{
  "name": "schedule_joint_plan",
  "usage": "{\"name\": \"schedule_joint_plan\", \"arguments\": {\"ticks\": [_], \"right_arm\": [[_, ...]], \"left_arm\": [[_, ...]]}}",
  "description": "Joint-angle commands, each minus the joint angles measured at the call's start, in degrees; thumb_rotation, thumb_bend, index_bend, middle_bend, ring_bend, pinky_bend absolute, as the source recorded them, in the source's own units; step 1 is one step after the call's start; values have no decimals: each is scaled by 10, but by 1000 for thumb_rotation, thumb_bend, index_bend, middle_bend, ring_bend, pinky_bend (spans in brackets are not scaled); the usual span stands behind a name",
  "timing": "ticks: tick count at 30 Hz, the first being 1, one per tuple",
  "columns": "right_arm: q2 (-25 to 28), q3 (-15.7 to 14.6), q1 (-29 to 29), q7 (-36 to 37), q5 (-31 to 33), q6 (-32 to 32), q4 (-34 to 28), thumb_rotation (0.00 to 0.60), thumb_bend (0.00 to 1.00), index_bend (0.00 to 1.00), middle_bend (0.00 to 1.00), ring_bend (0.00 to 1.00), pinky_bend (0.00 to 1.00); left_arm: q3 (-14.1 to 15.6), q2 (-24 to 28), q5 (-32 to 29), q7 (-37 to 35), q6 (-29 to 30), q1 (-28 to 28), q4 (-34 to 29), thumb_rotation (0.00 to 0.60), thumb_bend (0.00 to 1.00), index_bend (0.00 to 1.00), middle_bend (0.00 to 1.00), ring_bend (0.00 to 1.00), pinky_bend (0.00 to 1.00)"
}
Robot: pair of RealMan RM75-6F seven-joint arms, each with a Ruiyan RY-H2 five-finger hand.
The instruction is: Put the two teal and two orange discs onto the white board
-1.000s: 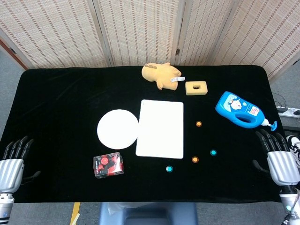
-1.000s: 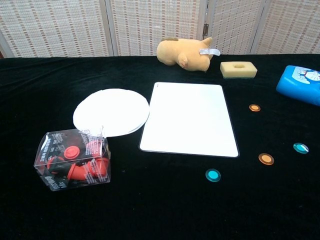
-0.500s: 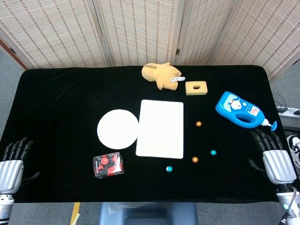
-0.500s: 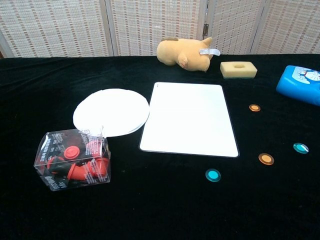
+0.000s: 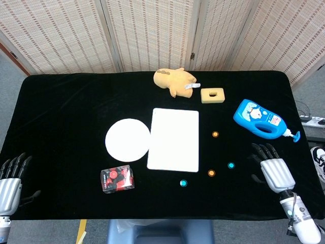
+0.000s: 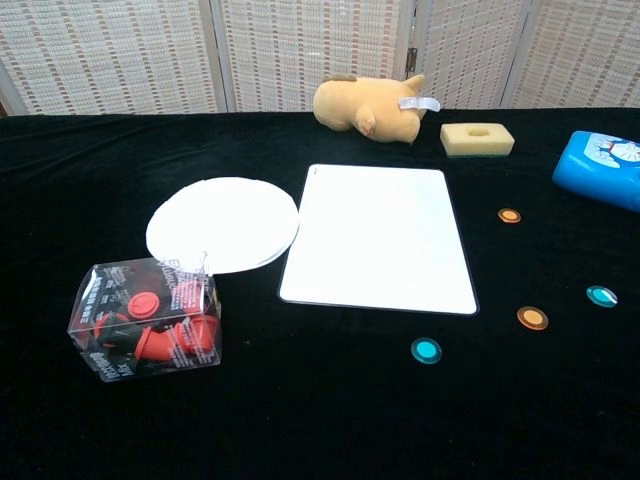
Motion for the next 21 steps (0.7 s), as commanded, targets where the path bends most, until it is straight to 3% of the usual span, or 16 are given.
{"name": "schedule_joint_plan", "arguments": {"ticks": [1,21], "right_arm": [[-23,4,24,-12,23,-35,17,600,198,347,78,49,0],[-111,17,97,-43,95,-138,103,600,198,416,94,39,0]], "left_arm": [[0,0,1,-3,1,1,2,600,131,0,0,0,0],[-3,-6,-2,-9,-15,-5,11,600,131,0,0,0,0]]}}
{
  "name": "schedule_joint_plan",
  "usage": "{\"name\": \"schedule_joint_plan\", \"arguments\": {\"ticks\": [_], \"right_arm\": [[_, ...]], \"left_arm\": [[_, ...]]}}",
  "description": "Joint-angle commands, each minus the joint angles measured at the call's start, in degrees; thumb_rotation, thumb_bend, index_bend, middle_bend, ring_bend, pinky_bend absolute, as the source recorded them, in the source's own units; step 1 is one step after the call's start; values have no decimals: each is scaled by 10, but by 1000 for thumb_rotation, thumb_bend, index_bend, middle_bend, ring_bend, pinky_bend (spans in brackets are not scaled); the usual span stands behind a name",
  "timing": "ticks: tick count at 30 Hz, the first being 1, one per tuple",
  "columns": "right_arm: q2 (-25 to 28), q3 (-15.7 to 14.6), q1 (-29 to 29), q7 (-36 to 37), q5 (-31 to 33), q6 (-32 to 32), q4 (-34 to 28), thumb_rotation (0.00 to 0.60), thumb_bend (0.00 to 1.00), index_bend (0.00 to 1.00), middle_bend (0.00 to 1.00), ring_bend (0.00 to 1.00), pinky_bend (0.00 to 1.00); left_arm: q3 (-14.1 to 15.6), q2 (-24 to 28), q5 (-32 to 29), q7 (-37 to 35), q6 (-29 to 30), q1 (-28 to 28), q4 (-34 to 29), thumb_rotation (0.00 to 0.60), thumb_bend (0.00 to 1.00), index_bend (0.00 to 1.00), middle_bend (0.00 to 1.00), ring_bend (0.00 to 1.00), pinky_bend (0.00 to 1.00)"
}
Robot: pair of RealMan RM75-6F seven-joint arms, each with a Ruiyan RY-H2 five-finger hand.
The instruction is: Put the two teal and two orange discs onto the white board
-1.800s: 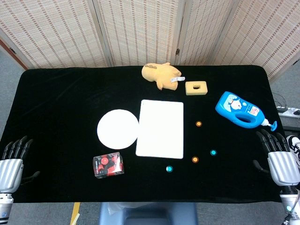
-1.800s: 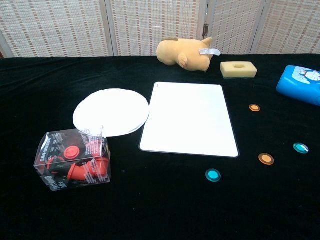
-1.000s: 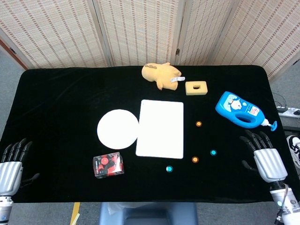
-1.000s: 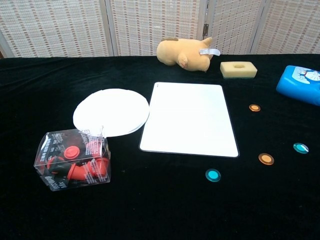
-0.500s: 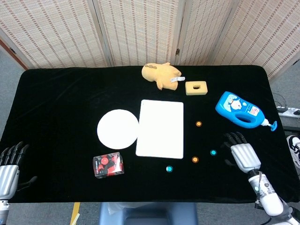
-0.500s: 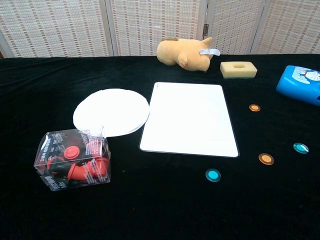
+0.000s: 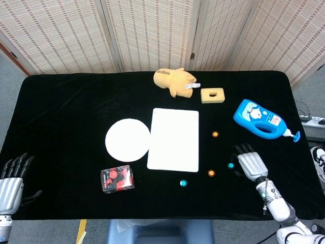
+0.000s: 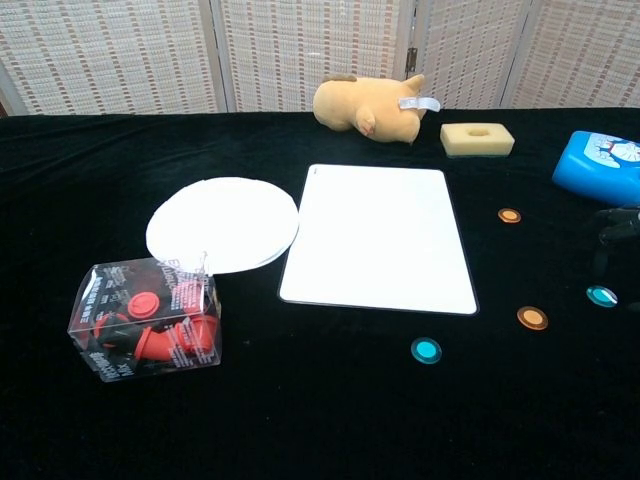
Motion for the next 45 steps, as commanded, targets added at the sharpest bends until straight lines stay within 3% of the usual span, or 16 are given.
{"name": "schedule_joint_plan", "arguments": {"ticks": [1,35,45], "right_arm": [[-10,1,6,1,6,-7,11,600,199,420,97,39,0],[-35,-9,29,-4,39,-24,44,600,198,488,126,46,0],[-6,-4,31,15,13,3,-8,600,201,506,142,61,0]], "left_arm": [[0,0,-1,0,-2,-1,1,600,131,0,0,0,0],[0,-7,-5,-10,-11,-2,12,600,131,0,0,0,0],[-1,-6,-5,-16,-7,0,15,600,131,0,0,0,0]]}}
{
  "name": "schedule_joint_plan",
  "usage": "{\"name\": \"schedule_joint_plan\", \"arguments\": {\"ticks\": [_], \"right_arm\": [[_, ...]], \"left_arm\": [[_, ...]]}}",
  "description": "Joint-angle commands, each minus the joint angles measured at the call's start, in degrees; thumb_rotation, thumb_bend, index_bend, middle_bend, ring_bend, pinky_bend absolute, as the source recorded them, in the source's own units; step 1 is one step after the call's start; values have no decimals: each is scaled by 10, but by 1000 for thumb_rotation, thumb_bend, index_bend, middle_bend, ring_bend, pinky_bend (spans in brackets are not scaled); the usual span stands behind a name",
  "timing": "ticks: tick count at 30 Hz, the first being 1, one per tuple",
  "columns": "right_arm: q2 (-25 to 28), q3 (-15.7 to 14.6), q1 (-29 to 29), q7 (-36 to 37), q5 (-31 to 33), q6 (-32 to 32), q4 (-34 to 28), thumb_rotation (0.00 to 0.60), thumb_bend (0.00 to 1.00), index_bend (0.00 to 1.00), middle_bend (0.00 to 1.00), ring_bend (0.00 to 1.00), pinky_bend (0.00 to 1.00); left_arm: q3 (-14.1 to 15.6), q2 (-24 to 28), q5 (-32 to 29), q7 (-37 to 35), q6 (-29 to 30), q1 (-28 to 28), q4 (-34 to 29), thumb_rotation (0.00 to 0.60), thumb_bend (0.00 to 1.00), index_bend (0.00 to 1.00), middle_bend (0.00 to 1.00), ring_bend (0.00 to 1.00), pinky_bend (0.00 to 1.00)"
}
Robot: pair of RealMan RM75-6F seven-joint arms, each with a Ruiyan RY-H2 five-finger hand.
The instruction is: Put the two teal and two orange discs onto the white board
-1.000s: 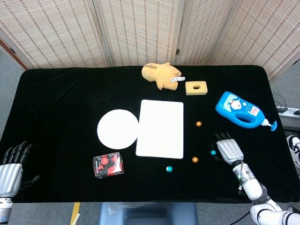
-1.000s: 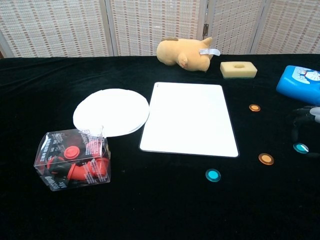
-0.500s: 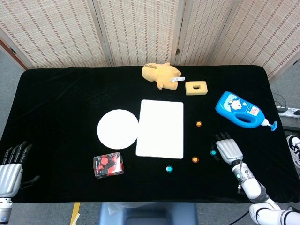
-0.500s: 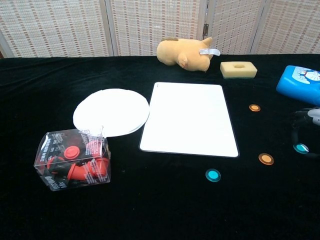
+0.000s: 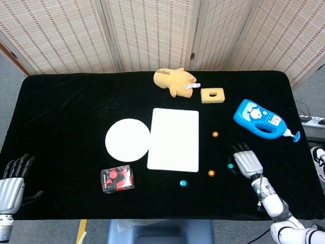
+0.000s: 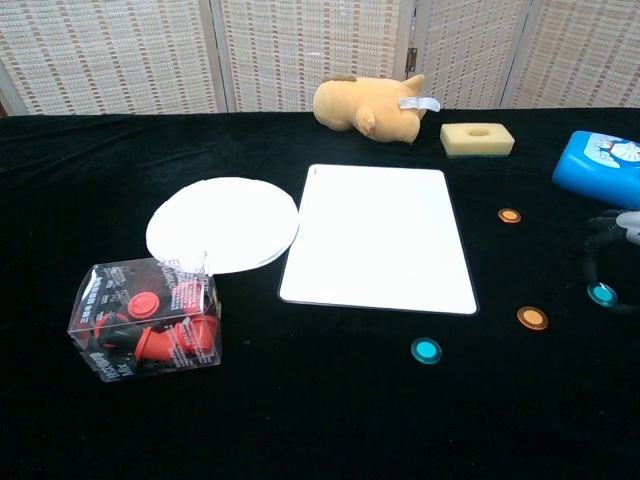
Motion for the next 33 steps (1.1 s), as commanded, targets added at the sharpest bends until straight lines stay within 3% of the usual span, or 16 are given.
{"name": "schedule_joint_plan", "arguments": {"ticks": [1,12,16,24,27,31,33], "right_arm": [[17,7,8,7,-13,5,-30,600,201,506,143,60,0],[13,69,120,-75,43,-85,-108,600,201,506,144,48,0],[-15,83,168,-123,93,-115,-103,600,201,506,144,43,0],[-81,80,241,-205,176,-132,-67,600,201,491,133,34,0],[-102,73,264,-231,205,-136,-53,600,200,401,108,22,0],[-111,64,281,-247,224,-129,-57,600,201,136,74,12,0],[-105,60,276,-237,209,-117,-70,600,200,87,73,14,0]], "left_arm": [[-1,1,1,-2,3,1,0,600,131,0,0,0,0],[1,7,5,-4,12,6,-2,600,131,0,0,0,0],[1,9,4,-4,14,8,-3,600,132,0,0,0,0],[0,12,2,-3,11,8,-4,600,131,0,0,0,0],[0,13,2,-2,11,8,-5,600,131,0,0,0,0],[1,13,3,-3,10,8,-4,600,131,0,0,0,0],[0,13,3,-4,9,8,-3,600,131,0,0,0,0]]}}
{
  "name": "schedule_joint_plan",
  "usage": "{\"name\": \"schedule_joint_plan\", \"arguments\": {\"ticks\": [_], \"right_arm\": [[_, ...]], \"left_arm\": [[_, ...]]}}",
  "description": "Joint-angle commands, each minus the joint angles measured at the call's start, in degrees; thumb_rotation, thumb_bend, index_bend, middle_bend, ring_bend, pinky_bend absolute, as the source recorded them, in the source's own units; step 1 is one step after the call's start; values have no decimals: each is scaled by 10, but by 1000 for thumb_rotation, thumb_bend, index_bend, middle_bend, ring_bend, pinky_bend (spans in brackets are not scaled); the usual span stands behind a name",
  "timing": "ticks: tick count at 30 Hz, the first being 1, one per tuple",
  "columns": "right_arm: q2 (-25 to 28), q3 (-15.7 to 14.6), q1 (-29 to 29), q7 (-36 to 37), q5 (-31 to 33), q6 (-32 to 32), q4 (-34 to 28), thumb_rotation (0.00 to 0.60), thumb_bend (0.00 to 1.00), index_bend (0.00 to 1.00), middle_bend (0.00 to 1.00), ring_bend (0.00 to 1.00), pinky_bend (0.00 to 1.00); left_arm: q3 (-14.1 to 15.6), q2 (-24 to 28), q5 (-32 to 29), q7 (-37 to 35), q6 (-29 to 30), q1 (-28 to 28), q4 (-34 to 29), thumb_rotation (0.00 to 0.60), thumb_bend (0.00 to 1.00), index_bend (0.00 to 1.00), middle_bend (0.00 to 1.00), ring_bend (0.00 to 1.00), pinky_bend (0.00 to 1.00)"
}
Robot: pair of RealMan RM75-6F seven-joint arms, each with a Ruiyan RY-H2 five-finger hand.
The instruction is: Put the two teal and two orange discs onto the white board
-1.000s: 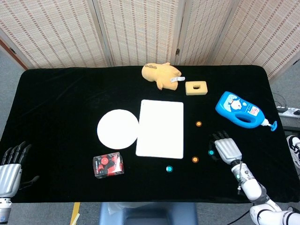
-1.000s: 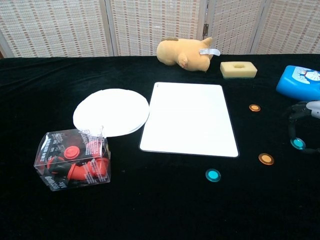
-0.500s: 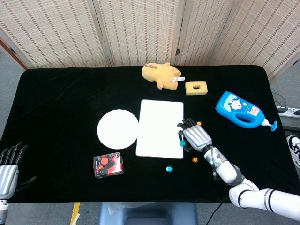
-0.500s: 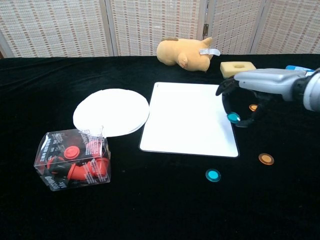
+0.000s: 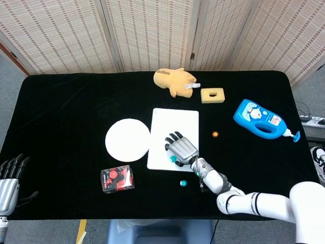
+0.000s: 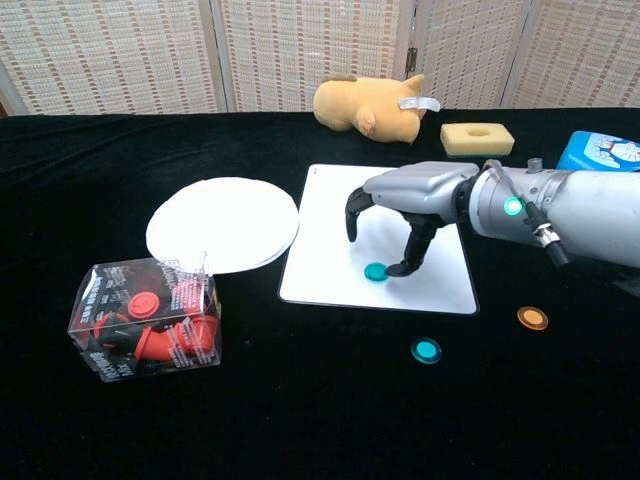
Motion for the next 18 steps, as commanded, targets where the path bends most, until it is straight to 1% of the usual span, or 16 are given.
{"name": "schedule_joint_plan", "arguments": {"ticks": [1,2,3,6,7,8,9,13,18], "right_arm": [[10,-7,-9,18,-27,19,-19,600,200,79,73,16,0],[17,-11,-18,34,-51,29,-29,600,200,81,74,21,0],[24,-15,-26,49,-71,37,-36,600,200,106,76,22,0],[50,-37,-55,102,-147,61,-56,600,200,263,90,15,0],[59,-49,-66,122,-177,71,-60,600,200,306,96,15,0],[63,-56,-71,132,-191,75,-61,600,200,334,102,15,0],[70,-70,-80,150,-218,82,-61,600,200,346,105,14,0],[85,-112,-105,187,-292,106,-54,600,201,385,117,21,0],[87,-139,-122,207,-345,128,-44,600,200,392,120,23,0]], "left_arm": [[0,0,0,-1,0,0,1,600,131,0,0,0,0],[0,0,0,-2,0,0,1,600,132,0,0,0,0],[0,0,0,-3,0,0,2,600,131,0,0,0,0],[0,1,0,-5,0,1,3,600,131,0,0,0,0],[1,1,0,-5,-1,1,2,600,131,0,0,0,0],[1,2,0,-5,-1,1,2,600,131,0,0,0,0],[1,2,0,-5,-1,1,0,600,131,0,0,0,0],[2,4,2,-2,0,1,-5,600,131,0,0,0,0],[4,6,7,4,2,2,-13,600,131,0,0,0,0]]}}
